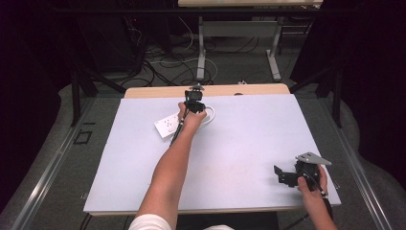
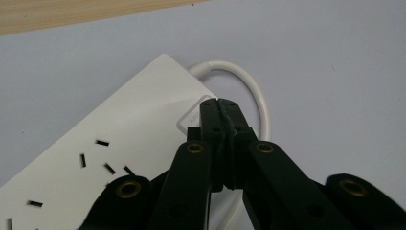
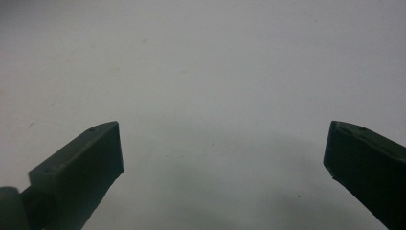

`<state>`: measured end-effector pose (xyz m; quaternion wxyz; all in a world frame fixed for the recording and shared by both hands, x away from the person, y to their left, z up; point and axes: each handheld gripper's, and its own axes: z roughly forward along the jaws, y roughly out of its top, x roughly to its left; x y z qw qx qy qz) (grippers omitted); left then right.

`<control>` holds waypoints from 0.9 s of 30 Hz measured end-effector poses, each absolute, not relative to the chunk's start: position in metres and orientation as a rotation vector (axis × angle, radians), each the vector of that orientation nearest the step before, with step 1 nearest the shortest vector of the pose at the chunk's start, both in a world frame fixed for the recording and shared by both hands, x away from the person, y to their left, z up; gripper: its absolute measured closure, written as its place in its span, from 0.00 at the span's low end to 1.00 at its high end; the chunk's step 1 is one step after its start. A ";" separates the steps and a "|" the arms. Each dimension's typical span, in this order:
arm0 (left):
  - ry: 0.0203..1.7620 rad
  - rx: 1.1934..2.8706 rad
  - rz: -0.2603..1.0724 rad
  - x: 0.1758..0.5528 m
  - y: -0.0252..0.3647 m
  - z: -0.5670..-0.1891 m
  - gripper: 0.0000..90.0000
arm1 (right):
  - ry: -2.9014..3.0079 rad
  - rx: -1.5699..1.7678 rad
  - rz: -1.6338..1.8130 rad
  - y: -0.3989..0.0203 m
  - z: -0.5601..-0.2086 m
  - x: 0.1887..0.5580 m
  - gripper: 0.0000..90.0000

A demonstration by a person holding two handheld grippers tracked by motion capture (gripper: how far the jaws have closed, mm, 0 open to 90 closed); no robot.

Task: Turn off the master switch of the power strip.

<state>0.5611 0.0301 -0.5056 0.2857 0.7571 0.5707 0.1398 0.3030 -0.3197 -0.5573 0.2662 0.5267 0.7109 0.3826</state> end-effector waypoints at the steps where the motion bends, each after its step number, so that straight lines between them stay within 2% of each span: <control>1: 1.523 2.022 0.372 0.561 0.031 -0.505 1.00 | 1.920 1.422 1.034 -0.320 -0.558 0.303 0.00; 3: 1.521 2.021 0.373 0.561 0.031 -0.504 1.00 | 1.922 1.423 1.035 -0.319 -0.558 0.303 0.00; 8: 1.513 2.011 0.376 0.561 0.033 -0.504 0.91 | 1.921 1.425 1.039 -0.319 -0.557 0.303 0.00; 19: 1.501 1.994 0.392 0.559 0.036 -0.500 0.70 | 1.924 1.429 1.042 -0.319 -0.557 0.303 0.00; 27: 1.491 2.011 0.417 0.556 0.037 -0.497 0.62 | 1.923 1.432 1.047 -0.318 -0.557 0.303 0.00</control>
